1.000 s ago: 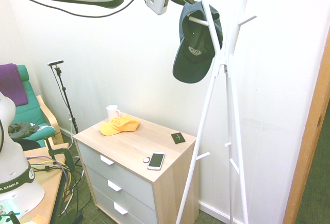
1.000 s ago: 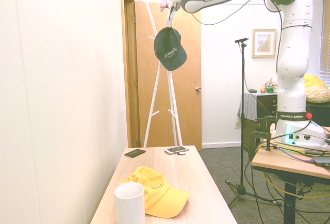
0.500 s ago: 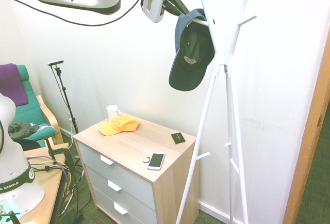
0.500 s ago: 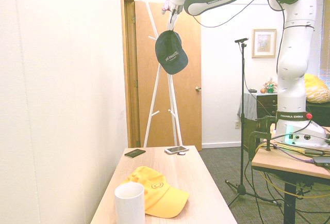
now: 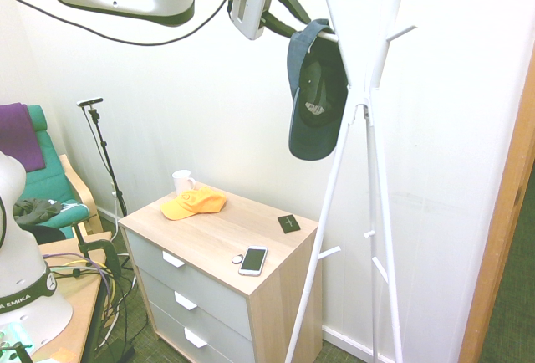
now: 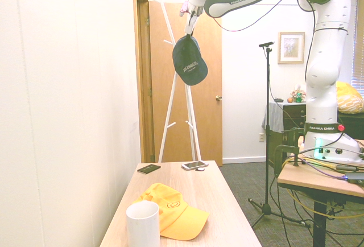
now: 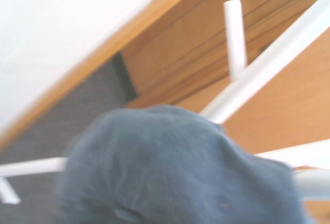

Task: Hang the cap

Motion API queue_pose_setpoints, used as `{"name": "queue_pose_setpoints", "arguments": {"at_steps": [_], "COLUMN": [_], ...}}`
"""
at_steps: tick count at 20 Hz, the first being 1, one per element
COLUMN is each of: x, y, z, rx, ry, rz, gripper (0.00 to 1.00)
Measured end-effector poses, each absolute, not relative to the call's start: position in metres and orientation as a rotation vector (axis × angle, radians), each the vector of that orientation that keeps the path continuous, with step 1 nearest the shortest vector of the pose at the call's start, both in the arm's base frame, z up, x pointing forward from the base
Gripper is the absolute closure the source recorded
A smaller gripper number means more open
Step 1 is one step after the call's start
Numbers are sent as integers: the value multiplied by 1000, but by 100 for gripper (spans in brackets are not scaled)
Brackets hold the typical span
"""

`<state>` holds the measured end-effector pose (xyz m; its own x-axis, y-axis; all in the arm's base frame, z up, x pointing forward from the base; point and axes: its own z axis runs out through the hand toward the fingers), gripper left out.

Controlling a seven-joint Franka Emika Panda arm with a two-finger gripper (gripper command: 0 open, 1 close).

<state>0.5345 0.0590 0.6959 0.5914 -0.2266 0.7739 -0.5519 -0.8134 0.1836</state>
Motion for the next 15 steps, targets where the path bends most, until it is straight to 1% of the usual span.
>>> {"name": "queue_pose_setpoints", "arguments": {"at_steps": [3,6,10,13,15], "x": [521,498,484,485,491], "y": [78,110,130,132,131], "z": [698,703,690,669,660], "rx": [2613,2813,3024,3097,3096], "ry": [-697,-734,-777,-834,-862], "rz": [1014,876,606,336,230], "gripper": [0,0,0,0,0]}}
